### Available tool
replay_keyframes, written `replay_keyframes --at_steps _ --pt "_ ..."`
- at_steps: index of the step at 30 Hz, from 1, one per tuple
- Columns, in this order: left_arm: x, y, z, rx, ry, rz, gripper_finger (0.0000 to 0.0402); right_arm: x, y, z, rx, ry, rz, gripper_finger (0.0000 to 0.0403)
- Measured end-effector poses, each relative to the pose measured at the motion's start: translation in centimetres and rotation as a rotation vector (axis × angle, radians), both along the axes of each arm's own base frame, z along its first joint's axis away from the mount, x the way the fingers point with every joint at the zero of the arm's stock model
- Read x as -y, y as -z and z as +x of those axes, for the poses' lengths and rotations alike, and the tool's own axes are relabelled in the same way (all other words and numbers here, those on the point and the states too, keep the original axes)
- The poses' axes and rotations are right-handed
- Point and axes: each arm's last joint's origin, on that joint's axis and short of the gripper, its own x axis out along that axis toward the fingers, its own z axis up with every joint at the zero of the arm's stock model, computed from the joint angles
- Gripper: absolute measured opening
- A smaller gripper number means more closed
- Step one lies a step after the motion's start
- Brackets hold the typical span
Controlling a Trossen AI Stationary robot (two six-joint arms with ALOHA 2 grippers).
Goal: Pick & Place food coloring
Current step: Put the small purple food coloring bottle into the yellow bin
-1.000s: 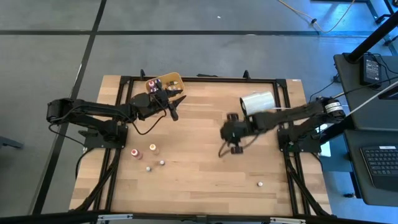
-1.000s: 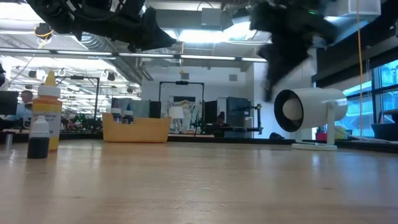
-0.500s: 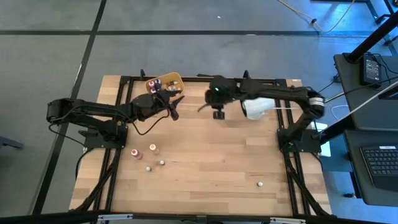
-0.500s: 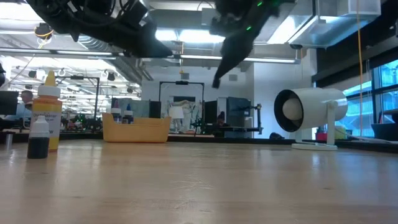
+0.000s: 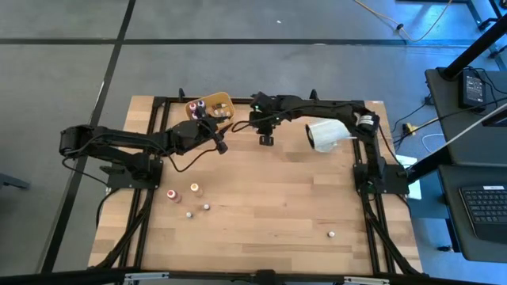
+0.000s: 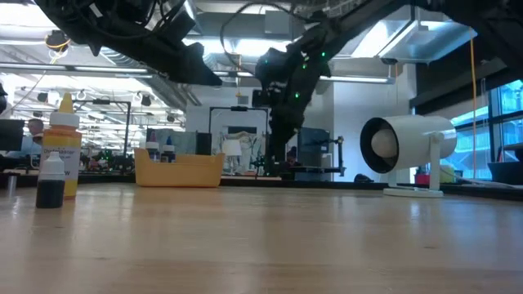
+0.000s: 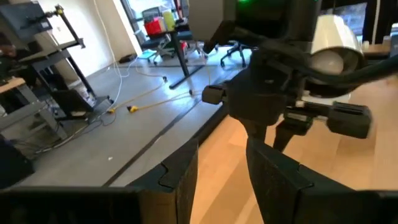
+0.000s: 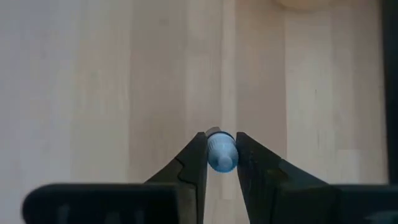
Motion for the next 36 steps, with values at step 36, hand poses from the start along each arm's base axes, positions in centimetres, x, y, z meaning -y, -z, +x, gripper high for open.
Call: replay_keyframes --at_steps 36 --pt "0.0 0.1 0.0 -0.027 0.007 0.022 0.0136 0.0 -3.3 -1.6 -0.046 0.124 -0.073 0.0179"
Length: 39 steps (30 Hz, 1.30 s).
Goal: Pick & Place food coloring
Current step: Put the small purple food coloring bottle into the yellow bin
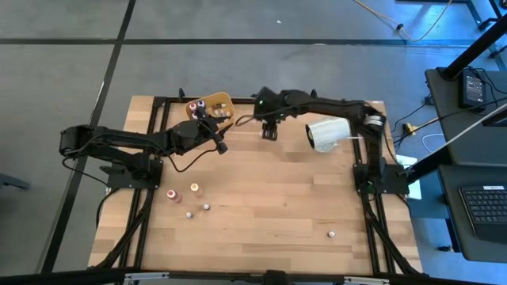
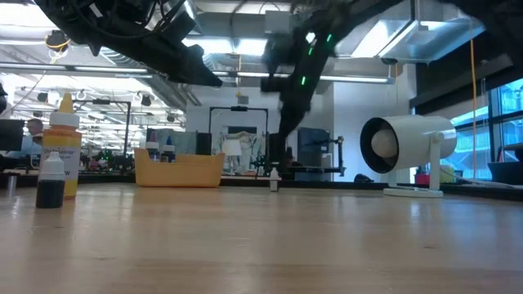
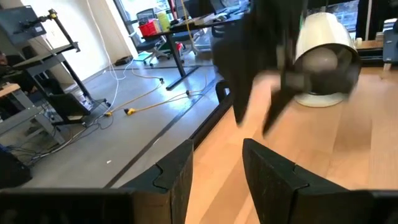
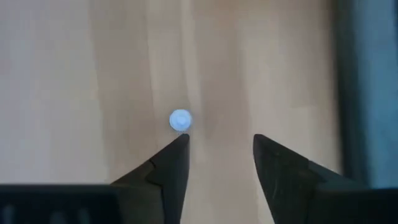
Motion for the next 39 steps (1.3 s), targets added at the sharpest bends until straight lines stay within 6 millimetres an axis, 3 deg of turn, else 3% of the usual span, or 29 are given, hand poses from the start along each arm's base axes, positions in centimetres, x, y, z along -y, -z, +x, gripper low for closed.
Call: replay_keyframes --at_steps 3,7,15,20,25,30,39 --pt "0.0 -0.1 0.0 0.008 0.0 0.002 0.0136 -1.0 -3.2 -1.6 0.09 0.038 -0.004 0.0181" --pt "0.0 -0.3 0.0 0.028 0.0 0.006 0.0135 -3.3 -5.6 -4.2 0.22 0.029 -0.037 0.0181" --pt "-0.3 -0.6 0.0 0.06 -0.012 0.014 0.0137 -10.0 -5.9 -10.5 0.491 0.054 -0.276 0.0181" --pt "-0.3 -0.6 0.0 0.061 -0.011 0.014 0.0135 -12.8 -4.7 -14.1 0.614 0.037 -0.336 0.0181" --pt "-0.1 -1.3 0.3 0.16 0.102 0.0 0.0153 -13.5 -3.9 -16.7 0.657 0.008 -0.354 0.0181" --pt "0.3 -1.7 1.2 0.286 0.299 -0.031 0.0197 -13.6 -3.9 -17.9 0.682 0.006 -0.369 0.0182" --pt "-0.7 1.9 4.9 0.254 0.286 -0.071 0.0248 -13.6 -3.4 -17.9 0.662 -0.016 -0.388 0.0182"
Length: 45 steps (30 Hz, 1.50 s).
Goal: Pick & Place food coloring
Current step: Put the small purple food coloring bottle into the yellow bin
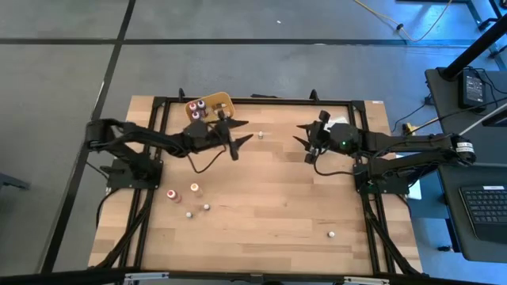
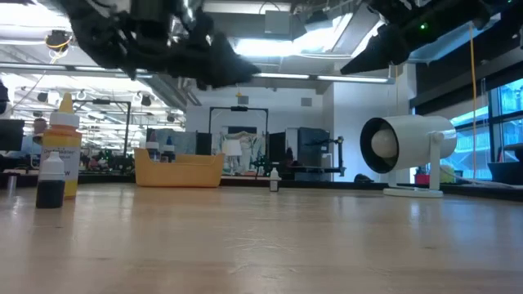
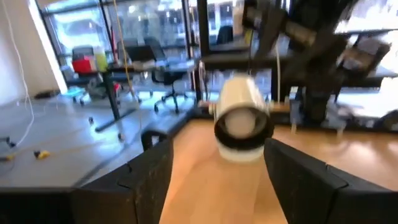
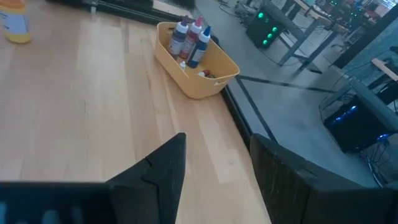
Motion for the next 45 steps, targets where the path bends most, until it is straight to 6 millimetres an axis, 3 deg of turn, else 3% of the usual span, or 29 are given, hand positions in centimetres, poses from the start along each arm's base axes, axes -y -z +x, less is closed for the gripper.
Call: replay_keyframes --at_steps 6,15,22,28,39,45 --pt "-1.6 1.6 2.6 -0.084 -0.086 -0.075 0.0246 0.0 0.0 0.0 -0.001 -0.002 -0.003 0.0182" --pt "-5.3 1.2 6.7 -0.494 -0.094 -0.233 0.0226 0.0 0.0 0.0 -0.01 -0.01 -0.018 0.0182" --pt "-7.4 3.1 9.1 -0.542 -0.092 -0.299 0.0206 0.0 0.1 0.0 -0.019 -0.01 -0.017 0.0182" --pt "-8.3 5.3 9.8 -0.594 -0.109 -0.334 0.0194 0.0 0.1 0.0 -0.024 -0.009 -0.016 0.0181" --pt "-8.3 6.1 9.9 -0.621 -0.101 -0.345 0.0189 0.0 0.2 0.0 -0.028 -0.01 -0.016 0.0181" --pt "-8.3 8.0 10.1 -0.667 -0.104 -0.359 0.0184 0.0 0.2 0.0 -0.029 -0.01 -0.017 0.0181"
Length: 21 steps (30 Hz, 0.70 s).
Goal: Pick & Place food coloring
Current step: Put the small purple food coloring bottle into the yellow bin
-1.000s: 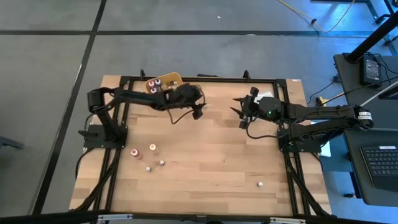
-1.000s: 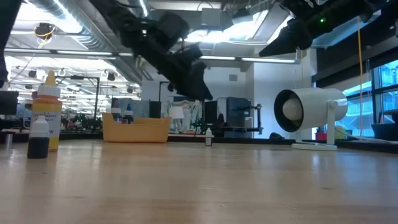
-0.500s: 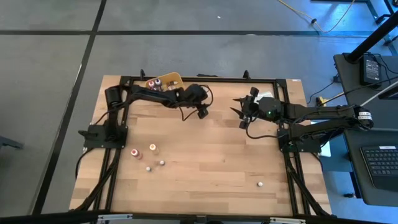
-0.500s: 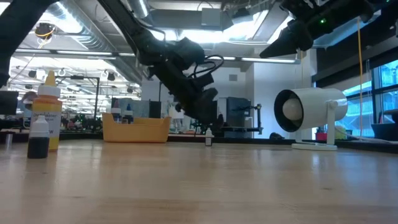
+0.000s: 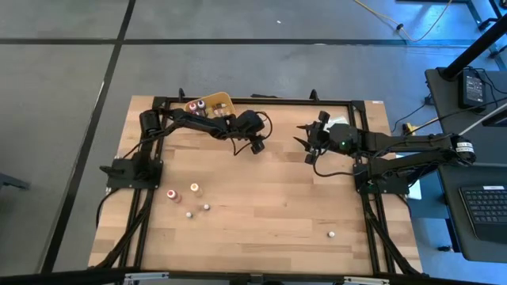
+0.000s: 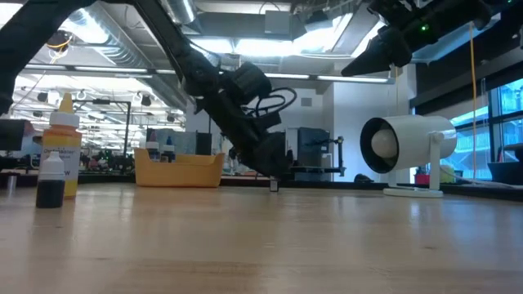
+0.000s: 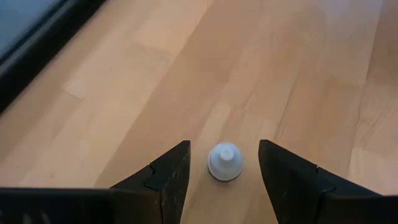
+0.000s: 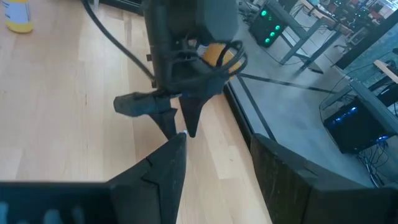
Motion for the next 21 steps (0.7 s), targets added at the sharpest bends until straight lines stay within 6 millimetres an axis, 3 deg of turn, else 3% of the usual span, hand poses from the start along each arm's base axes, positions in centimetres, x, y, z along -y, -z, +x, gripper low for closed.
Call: replay_keyframes --at_steps 10,21 --pt "-0.02 0.31 0.04 -0.005 0.0 -0.001 0.0164 0.0 0.0 0.0 -0.001 -0.001 -0.002 0.0181" --pt "-0.04 0.23 0.06 -0.001 -0.003 0.003 0.0064 0.0 0.04 -0.02 -0.007 -0.001 -0.002 0.0181"
